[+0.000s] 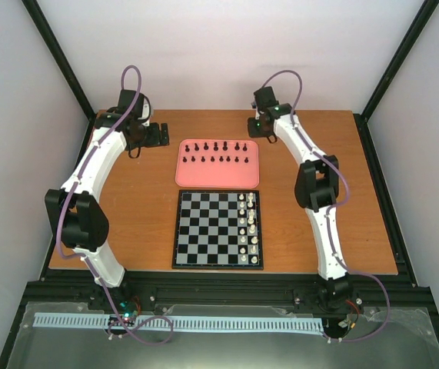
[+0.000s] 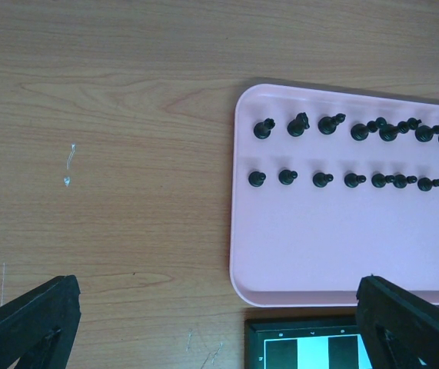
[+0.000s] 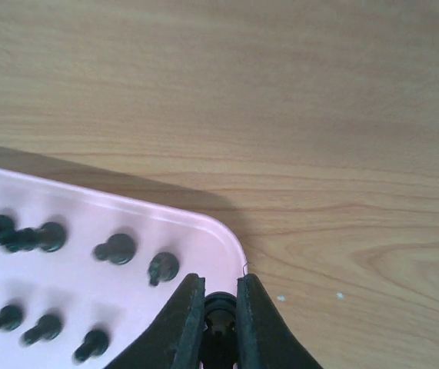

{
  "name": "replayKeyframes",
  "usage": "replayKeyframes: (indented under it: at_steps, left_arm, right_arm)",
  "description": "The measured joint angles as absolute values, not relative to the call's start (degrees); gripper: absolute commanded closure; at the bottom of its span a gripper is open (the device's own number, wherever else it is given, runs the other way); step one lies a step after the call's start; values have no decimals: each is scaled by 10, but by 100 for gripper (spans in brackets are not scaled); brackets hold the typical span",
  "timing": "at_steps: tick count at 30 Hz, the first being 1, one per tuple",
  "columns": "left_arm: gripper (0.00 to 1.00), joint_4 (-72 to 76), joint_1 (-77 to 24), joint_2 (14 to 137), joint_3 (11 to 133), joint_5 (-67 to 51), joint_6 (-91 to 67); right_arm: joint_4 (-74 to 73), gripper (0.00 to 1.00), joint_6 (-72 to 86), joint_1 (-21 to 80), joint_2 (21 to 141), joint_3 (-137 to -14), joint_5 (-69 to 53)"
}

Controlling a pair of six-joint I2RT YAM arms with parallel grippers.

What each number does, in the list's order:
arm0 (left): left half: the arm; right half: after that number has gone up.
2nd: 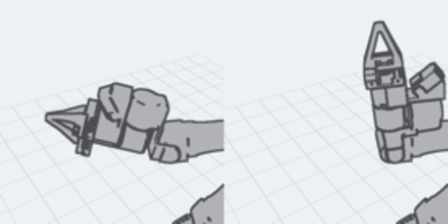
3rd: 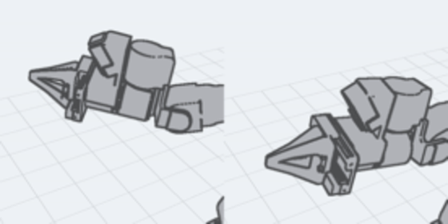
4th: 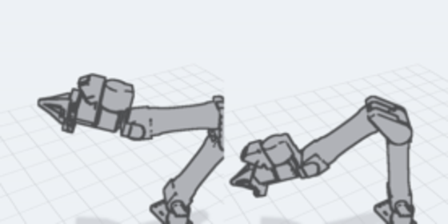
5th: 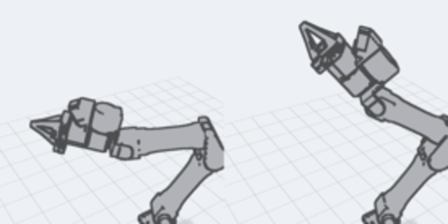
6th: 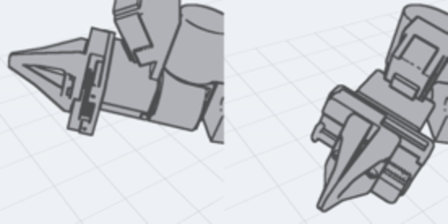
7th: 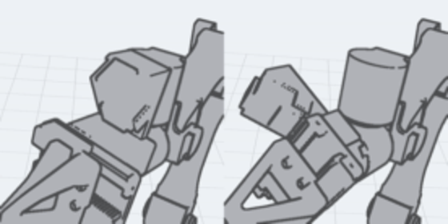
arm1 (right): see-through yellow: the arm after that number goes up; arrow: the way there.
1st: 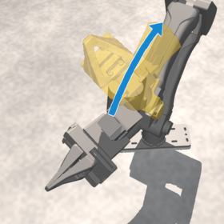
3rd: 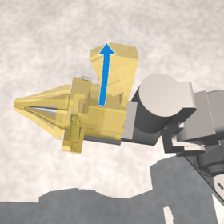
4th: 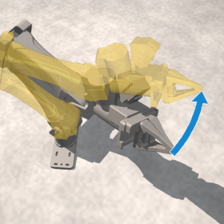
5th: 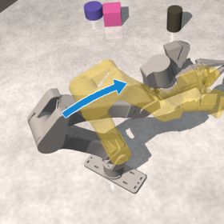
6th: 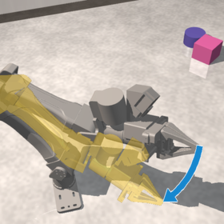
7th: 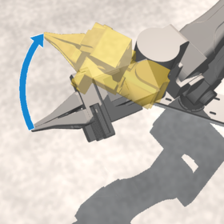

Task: Set up the chess pieces on the board
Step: Pick up the chess piece from the storage box, then place the chess piece on the chessboard.

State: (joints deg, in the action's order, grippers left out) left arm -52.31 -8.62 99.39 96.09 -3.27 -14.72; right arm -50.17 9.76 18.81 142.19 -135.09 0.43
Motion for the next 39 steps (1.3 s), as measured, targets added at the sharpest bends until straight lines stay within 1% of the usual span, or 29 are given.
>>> replayKeyframes:
  at_steps: [4,7,12,15,19,25,30,39]
  left_arm:
    - [0,-523,-86,994,961,-32,-147]
    - [0,-524,-86,995,961,-29,-148]
    - [0,-523,-86,995,947,13,-161]
    - [0,-525,-85,994,917,40,-180]
    - [0,-531,-75,988,874,56,-210]
    - [0,-534,-39,960,811,56,-248]
    - [0,-536,-10,930,772,54,-261]
    - [0,-534,-10,880,752,46,-262]
  right_arm:
    - [-504,97,87,196,1342,-1310,14]
    - [-500,97,78,218,1269,-1252,17]
    - [-474,97,75,298,1162,-1100,1]
    - [-458,97,80,348,1136,-1033,-18]
    - [-450,97,86,400,1135,-998,-40]
    - [-427,97,98,448,1143,-1005,-58]
    - [-411,97,106,473,1185,-1024,-66]
    - [-416,97,113,507,1269,-1076,-69]
